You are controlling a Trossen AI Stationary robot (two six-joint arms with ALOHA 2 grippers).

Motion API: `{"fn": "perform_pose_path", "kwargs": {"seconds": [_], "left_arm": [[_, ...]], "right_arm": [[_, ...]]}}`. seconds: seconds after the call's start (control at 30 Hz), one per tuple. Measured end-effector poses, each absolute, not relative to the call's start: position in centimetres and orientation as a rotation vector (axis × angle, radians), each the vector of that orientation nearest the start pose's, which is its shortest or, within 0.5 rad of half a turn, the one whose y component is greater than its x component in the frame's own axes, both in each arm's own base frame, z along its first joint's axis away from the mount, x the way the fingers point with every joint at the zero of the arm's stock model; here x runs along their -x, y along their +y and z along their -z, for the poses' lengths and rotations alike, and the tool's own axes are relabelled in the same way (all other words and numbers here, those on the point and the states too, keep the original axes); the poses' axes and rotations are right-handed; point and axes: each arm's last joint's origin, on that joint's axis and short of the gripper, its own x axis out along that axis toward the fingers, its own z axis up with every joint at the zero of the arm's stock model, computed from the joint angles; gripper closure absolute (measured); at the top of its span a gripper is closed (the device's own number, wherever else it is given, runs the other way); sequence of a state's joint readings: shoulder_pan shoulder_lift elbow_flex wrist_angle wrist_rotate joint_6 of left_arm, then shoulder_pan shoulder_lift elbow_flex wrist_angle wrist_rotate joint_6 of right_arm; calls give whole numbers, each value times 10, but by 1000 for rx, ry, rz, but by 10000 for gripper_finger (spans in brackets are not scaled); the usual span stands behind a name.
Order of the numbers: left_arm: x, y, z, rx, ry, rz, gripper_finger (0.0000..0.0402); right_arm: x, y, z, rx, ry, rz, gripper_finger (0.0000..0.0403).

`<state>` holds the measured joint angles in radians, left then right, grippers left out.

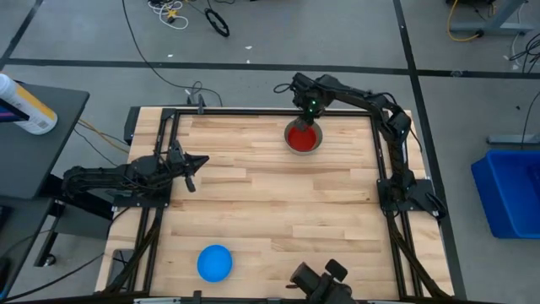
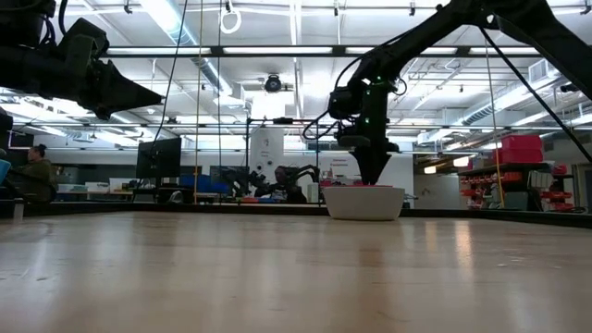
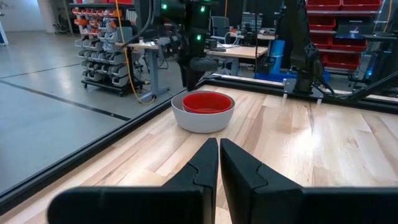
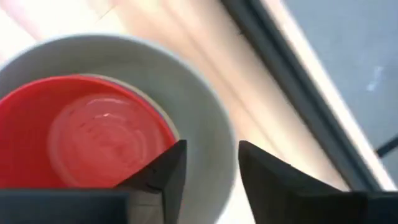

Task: Nest bowls inside each other
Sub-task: Stack the blue bowl on the red bowl

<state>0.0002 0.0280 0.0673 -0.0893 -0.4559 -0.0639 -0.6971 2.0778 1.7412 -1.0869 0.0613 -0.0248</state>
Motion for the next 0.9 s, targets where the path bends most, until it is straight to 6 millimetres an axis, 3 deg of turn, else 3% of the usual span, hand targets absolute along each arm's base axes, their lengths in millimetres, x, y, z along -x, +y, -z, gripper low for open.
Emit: {"fn": "perform_pose_path", "kwargs": {"seconds": [0.13, 0.27, 0.43, 0.53, 0.67, 0.77, 0.9], "left_arm": [[-92, 13, -175, 50, 38, -460, 380], [-92, 13, -174, 53, 51, -455, 380], [-99, 9, -167, 80, 136, -331, 380], [-105, 6, -158, 128, 242, -239, 375], [-113, 5, -145, 194, 380, -212, 356], [-118, 5, -138, 202, 439, -225, 338], [-127, 2, -140, 222, 410, -137, 316]], "right_arm": [[-314, -263, -235, -346, 1338, 716, 224], [-312, -246, -277, -295, 1190, 768, 223], [-322, -188, -330, -241, 962, 622, 232], [-334, -139, -342, -221, 844, 433, 232], [-353, -70, -329, -196, 743, 175, 219], [-366, -19, -298, -144, 693, 47, 213], [-364, 34, -253, -88, 591, -20, 218]]}}
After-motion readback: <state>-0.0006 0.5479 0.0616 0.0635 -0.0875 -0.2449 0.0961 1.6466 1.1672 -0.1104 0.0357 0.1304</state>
